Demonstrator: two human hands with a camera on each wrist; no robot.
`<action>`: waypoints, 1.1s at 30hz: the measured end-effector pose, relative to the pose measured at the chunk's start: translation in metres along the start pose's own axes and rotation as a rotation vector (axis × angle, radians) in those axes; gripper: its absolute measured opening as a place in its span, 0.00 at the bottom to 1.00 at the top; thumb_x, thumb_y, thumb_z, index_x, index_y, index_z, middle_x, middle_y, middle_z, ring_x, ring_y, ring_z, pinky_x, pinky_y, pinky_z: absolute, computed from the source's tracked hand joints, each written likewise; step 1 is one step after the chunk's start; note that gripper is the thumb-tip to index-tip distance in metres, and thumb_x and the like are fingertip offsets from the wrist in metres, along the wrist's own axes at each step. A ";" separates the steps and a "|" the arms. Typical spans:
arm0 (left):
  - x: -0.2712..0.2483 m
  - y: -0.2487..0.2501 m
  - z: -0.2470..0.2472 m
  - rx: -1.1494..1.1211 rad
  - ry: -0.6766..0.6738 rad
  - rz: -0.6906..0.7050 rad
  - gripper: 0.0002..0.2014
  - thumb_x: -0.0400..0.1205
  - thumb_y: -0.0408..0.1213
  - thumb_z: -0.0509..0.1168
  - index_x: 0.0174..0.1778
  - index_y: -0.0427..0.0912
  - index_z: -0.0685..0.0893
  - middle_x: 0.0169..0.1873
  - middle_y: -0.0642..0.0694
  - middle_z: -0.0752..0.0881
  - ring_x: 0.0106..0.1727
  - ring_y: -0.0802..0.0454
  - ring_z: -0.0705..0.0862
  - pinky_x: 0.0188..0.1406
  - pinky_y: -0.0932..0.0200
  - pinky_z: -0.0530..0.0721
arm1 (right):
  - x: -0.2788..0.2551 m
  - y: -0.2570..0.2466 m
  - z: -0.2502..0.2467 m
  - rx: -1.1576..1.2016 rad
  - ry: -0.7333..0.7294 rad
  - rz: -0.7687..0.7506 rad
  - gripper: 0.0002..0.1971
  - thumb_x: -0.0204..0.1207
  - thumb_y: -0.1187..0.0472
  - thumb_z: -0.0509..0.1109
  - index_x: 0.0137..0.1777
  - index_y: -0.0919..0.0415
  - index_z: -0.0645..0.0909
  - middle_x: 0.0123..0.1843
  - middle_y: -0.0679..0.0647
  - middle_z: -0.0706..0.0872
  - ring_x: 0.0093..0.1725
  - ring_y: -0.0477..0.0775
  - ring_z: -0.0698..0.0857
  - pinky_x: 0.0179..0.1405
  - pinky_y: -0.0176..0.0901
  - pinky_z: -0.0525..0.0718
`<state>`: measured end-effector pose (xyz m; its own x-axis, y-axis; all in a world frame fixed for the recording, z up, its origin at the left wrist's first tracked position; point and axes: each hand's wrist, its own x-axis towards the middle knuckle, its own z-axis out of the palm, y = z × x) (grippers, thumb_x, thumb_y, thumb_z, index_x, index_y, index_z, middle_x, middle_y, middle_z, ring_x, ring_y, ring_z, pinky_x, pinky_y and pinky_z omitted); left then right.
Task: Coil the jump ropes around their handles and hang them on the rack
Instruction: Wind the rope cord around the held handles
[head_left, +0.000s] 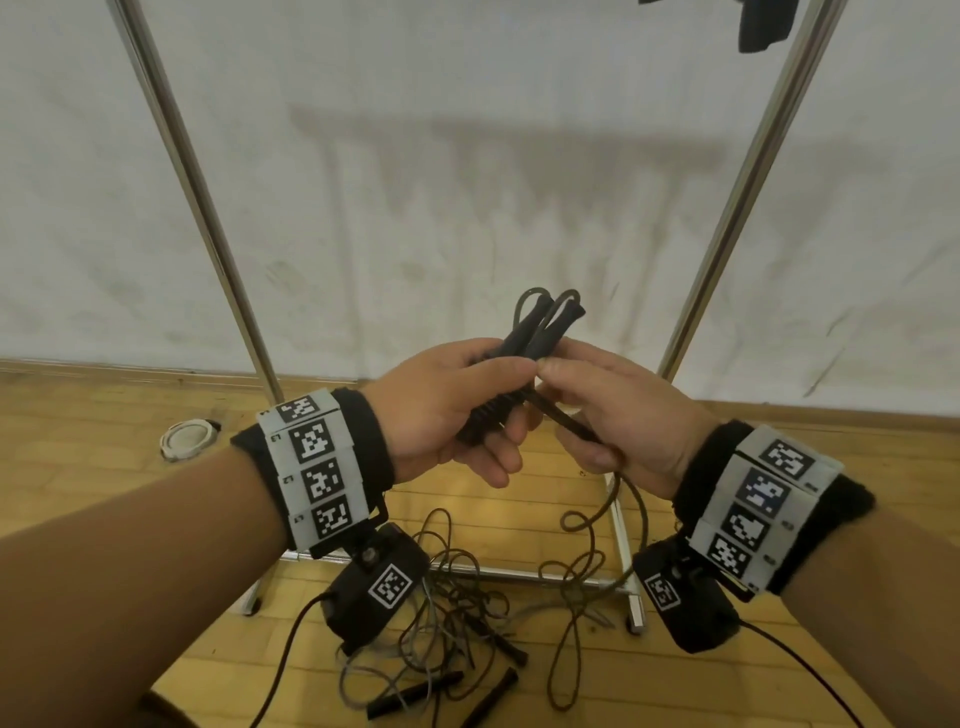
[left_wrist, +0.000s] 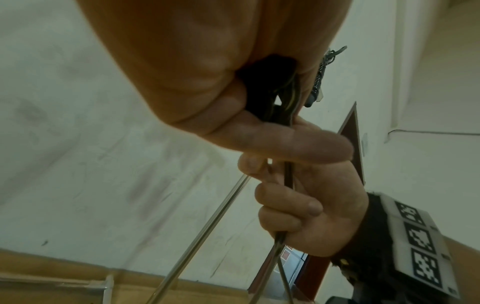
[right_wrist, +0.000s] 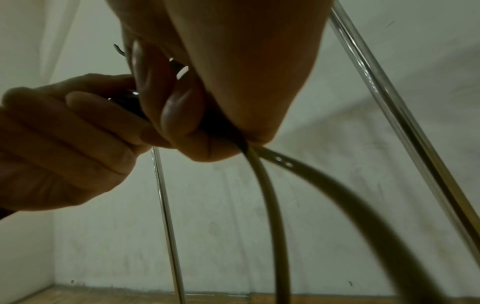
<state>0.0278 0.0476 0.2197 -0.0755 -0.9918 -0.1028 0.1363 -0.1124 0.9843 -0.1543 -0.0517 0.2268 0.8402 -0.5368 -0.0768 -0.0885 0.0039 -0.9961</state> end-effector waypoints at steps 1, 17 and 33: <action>0.000 0.002 0.001 -0.004 -0.002 -0.001 0.09 0.89 0.48 0.68 0.55 0.48 0.91 0.36 0.38 0.86 0.31 0.44 0.90 0.28 0.54 0.90 | 0.000 0.000 0.002 0.017 0.006 -0.020 0.14 0.89 0.50 0.61 0.67 0.43 0.85 0.52 0.68 0.87 0.21 0.53 0.65 0.25 0.50 0.55; -0.004 0.008 0.001 -0.102 -0.123 -0.118 0.21 0.89 0.45 0.65 0.76 0.42 0.75 0.39 0.33 0.90 0.36 0.38 0.94 0.32 0.50 0.94 | 0.006 -0.001 0.006 0.379 0.110 -0.096 0.19 0.79 0.49 0.72 0.62 0.60 0.90 0.49 0.58 0.89 0.26 0.53 0.54 0.25 0.44 0.54; 0.000 0.002 -0.002 0.022 -0.133 -0.201 0.31 0.79 0.61 0.70 0.70 0.41 0.81 0.51 0.30 0.93 0.51 0.35 0.95 0.48 0.47 0.95 | 0.016 0.011 0.016 0.490 0.273 -0.032 0.17 0.81 0.57 0.72 0.60 0.71 0.88 0.29 0.56 0.81 0.17 0.45 0.63 0.22 0.41 0.53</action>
<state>0.0305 0.0477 0.2216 -0.2285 -0.9328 -0.2785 0.0838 -0.3039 0.9490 -0.1332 -0.0468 0.2141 0.6636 -0.7417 -0.0973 0.2481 0.3410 -0.9067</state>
